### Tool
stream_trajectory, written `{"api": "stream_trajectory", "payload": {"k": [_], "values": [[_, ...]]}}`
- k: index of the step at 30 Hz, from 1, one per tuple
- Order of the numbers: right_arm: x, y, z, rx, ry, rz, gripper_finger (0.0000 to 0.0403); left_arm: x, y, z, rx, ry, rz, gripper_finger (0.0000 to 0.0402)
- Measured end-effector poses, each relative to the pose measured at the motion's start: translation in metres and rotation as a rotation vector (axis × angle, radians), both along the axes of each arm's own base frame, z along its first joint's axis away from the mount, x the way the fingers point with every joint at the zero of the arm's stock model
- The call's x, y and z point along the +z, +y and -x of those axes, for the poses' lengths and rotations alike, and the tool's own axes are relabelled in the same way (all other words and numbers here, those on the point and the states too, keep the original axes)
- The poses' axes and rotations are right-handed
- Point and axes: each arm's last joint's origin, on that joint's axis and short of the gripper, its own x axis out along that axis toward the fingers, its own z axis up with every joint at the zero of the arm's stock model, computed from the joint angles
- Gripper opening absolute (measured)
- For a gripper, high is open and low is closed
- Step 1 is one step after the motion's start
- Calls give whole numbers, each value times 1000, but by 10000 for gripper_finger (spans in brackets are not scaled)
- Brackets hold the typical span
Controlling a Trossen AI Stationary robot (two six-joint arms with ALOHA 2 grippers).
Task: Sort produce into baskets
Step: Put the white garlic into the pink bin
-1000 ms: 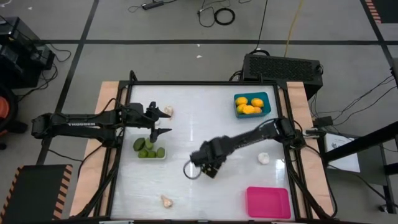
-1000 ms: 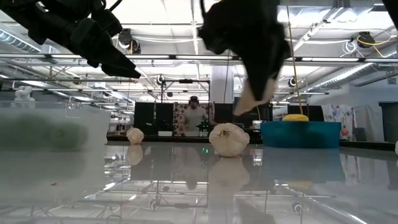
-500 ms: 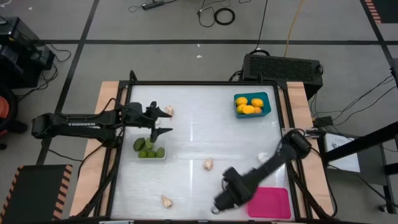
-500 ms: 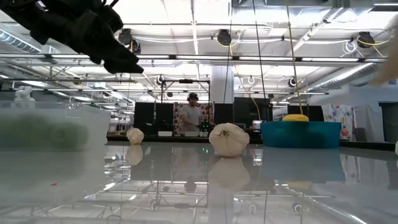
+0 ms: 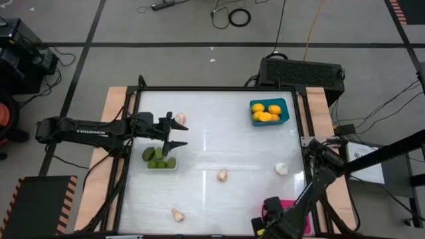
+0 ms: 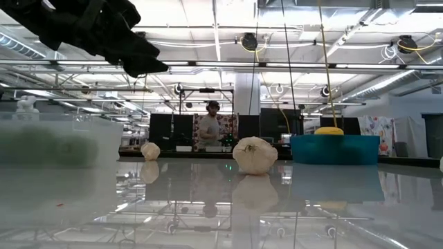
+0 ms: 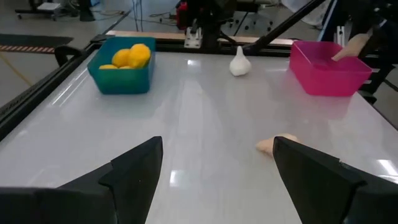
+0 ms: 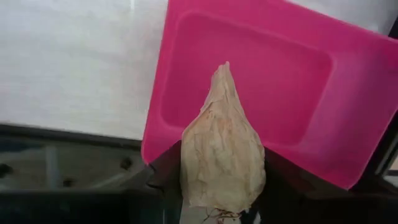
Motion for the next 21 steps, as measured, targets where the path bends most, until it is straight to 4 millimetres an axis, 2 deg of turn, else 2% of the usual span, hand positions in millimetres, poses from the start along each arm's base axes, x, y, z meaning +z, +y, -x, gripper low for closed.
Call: {"api": "stream_trajectory", "payload": {"k": [8,15,21], "values": [[0,11,5,-48,-34,-35,155,-5,-2,-7,-15,10,1,312],[0,1,8,-28,21,46,159,-6,-2,-7,-17,16,2,312],[0,-1,7,-13,34,46,194,-7,-2,-6,-15,34,10,312]]}}
